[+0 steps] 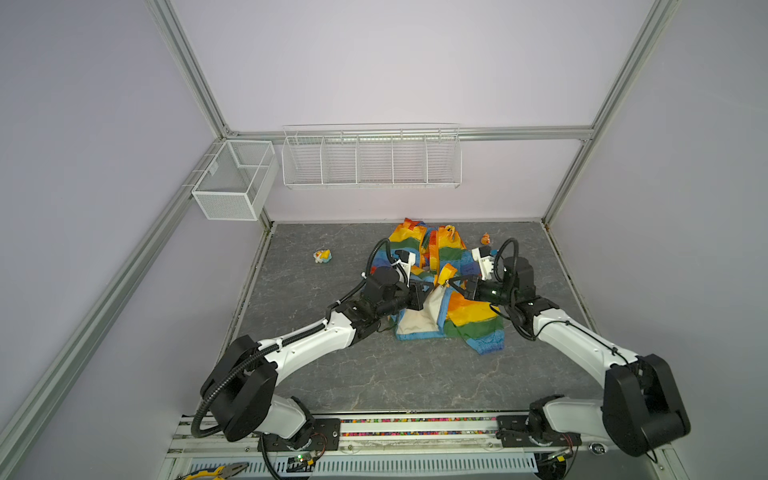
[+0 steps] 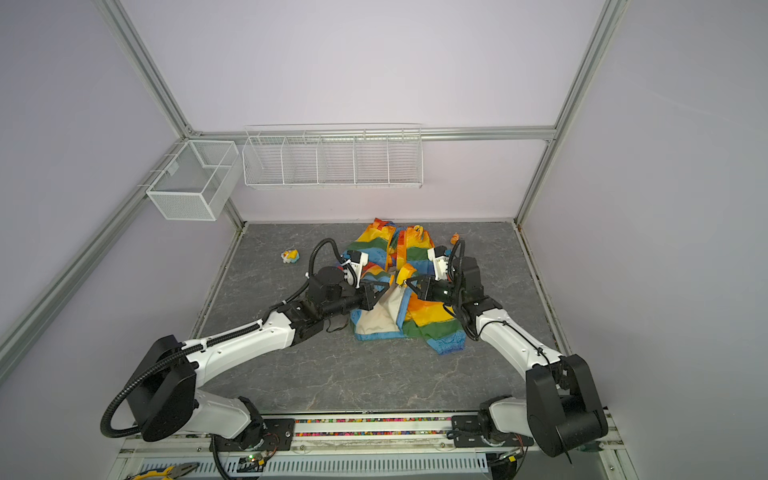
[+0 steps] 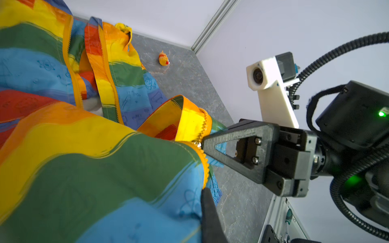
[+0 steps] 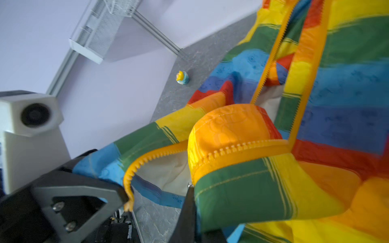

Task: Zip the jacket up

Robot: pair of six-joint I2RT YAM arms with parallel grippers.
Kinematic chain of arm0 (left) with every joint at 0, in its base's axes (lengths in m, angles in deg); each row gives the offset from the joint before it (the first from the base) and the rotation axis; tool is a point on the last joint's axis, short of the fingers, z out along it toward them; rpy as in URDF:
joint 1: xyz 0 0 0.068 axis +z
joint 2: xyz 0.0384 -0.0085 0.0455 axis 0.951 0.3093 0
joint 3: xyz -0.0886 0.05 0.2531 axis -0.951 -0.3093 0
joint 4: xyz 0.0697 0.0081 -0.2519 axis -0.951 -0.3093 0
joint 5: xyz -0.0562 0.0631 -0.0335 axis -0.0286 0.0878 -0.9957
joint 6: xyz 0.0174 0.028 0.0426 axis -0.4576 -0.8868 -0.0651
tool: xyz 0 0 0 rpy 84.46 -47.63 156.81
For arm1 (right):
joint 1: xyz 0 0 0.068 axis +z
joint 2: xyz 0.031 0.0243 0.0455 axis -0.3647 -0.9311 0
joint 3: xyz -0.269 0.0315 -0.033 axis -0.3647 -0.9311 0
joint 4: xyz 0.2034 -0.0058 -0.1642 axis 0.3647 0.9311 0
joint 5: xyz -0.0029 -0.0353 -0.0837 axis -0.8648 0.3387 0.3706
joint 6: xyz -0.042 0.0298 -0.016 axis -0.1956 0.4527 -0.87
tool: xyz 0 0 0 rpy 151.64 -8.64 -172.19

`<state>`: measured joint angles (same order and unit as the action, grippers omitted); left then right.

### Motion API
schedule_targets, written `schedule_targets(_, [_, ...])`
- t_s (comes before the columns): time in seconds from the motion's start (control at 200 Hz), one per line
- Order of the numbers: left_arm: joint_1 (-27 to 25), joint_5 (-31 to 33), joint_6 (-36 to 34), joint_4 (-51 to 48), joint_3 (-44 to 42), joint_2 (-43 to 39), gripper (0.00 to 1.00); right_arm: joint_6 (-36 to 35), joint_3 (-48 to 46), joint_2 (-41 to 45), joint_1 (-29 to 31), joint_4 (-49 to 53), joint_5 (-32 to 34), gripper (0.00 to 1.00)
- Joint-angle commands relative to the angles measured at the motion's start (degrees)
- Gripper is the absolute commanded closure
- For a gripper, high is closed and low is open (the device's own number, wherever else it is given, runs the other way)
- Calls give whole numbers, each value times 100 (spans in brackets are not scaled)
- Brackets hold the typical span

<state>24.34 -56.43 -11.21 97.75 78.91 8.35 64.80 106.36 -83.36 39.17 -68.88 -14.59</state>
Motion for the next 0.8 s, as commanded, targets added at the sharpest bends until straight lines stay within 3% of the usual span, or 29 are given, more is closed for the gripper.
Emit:
schedule_targets(0.0, [18, 100, -281, 634, -27, -395, 100, 73, 79, -103, 32, -333, -744, 94])
schedule_targets(0.14, [95, 221, -425, 1059, -102, -595, 100, 179, 26, 9, 30, -715, -874, 94])
schedule_targets(0.295, [176, -56, -464, 1636, -47, -349, 100, 255, 114, 29, 27, -885, -1138, 94])
schedule_targets(0.53, [204, -243, -122, 2850, -141, 139, 100, 502, 152, 77, 28, -1239, -1401, 94])
schedule_targets(0.795, [211, -362, 135, 3340, -223, 322, 100, 793, 148, 179, 26, -1833, -1628, 94])
